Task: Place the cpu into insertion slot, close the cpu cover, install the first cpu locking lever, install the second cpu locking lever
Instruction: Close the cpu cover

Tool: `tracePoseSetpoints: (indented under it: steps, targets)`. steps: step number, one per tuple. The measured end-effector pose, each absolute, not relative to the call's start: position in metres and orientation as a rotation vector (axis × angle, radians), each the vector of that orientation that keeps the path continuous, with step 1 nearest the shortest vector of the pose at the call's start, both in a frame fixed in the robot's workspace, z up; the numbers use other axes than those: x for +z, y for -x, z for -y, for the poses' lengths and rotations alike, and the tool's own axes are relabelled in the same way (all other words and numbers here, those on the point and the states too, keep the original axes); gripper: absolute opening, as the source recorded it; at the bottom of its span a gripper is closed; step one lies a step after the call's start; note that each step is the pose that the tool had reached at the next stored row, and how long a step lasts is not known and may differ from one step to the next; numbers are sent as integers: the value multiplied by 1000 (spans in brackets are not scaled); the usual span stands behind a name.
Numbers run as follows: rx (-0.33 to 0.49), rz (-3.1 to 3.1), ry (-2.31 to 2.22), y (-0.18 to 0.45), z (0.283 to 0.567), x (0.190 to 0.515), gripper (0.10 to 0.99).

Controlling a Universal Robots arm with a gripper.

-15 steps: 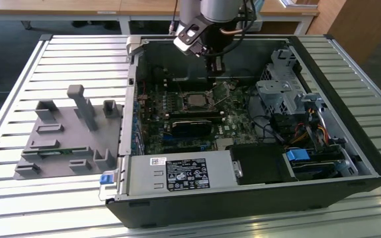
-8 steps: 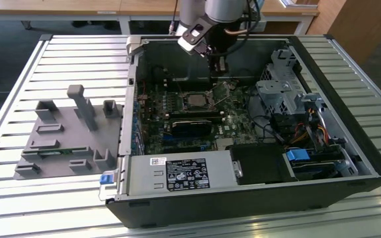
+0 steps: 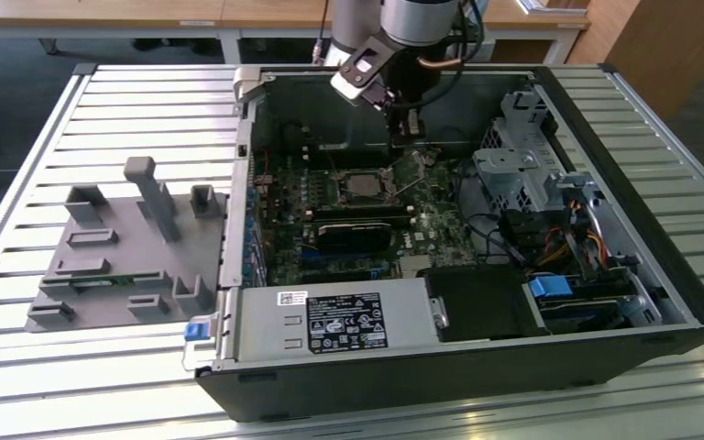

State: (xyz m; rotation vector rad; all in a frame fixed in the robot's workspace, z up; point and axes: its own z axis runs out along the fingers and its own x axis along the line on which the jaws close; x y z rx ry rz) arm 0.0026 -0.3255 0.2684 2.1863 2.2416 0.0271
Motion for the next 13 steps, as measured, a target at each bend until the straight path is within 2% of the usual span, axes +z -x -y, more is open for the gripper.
tracePoseSetpoints:
  steps: [13]
  targets:
    - [27, -2244, -2185, -30, 325, 266, 106]
